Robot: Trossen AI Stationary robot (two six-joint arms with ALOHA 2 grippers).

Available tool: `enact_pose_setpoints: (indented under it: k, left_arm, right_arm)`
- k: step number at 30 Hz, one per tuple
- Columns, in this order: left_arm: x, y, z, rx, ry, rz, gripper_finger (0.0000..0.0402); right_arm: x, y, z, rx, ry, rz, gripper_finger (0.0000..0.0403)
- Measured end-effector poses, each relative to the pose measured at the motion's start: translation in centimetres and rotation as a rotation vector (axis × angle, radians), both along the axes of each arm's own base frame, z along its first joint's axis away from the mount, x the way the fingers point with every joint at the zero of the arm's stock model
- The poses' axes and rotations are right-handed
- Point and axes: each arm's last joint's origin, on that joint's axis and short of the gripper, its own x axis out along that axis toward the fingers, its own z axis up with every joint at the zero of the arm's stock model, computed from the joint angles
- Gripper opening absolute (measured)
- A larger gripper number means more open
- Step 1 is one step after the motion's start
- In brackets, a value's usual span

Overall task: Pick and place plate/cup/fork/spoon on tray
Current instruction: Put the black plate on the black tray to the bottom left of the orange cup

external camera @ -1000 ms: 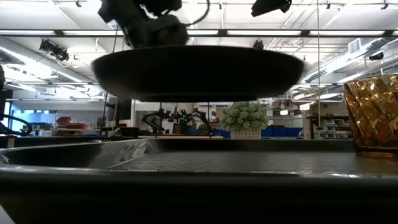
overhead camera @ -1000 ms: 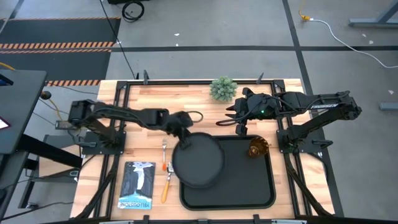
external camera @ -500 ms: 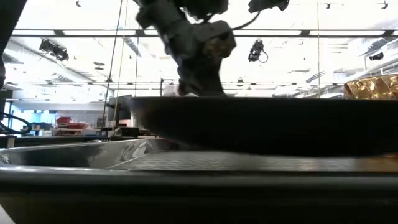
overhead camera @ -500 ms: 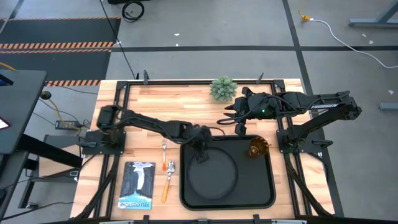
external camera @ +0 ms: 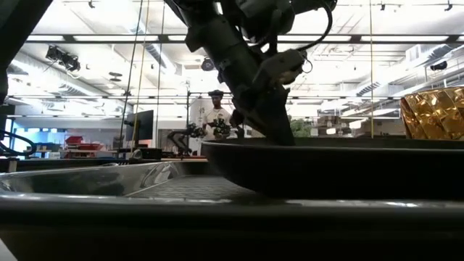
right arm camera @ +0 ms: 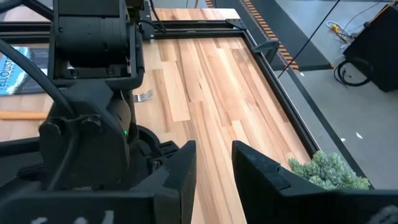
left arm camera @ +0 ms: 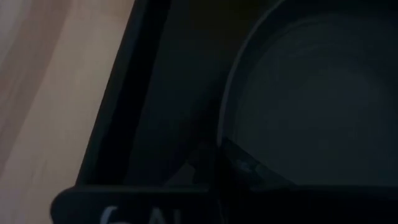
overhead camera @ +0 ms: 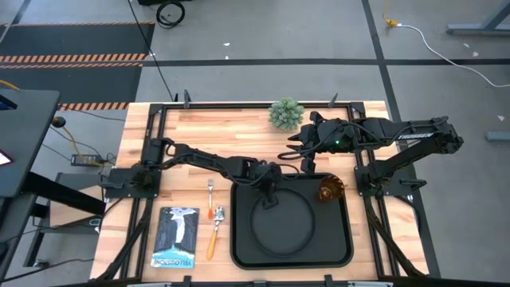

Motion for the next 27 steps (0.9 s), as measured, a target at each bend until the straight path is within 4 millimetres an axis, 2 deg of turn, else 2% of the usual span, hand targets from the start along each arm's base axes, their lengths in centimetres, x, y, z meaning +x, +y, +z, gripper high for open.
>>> enact_pose_setpoints:
  k: [10, 16, 21, 23, 27]
  left_arm:
    - [0.4, -0.1, 0.4, -0.008, -0.055, 0.009, 0.0022]
    - [1.1, -0.2, 0.2, -0.020, -0.123, 0.020, 0.0054]
    - [1.1, -0.1, 0.0, 0.015, -0.110, -0.019, 0.0084]
    - [0.7, -0.1, 0.4, 0.047, -0.088, -0.055, 0.0095]
    - [-0.2, 0.0, 2.9, 0.103, -0.101, -0.120, 0.0105]
  right_arm:
    - [0.0, 0.0, 0.0, -0.003, -0.005, 0.002, 0.0110]
    - [0.0, 0.0, 0.0, -0.005, -0.004, 0.003, 0.0110]
    - [0.0, 0.0, 0.0, -0.003, -0.005, 0.003, 0.0110]
    - [0.0, 0.0, 0.0, 0.000, -0.006, 0.001, 0.0110]
    - [0.0, 0.0, 0.1, 0.003, -0.007, 0.000, 0.0110]
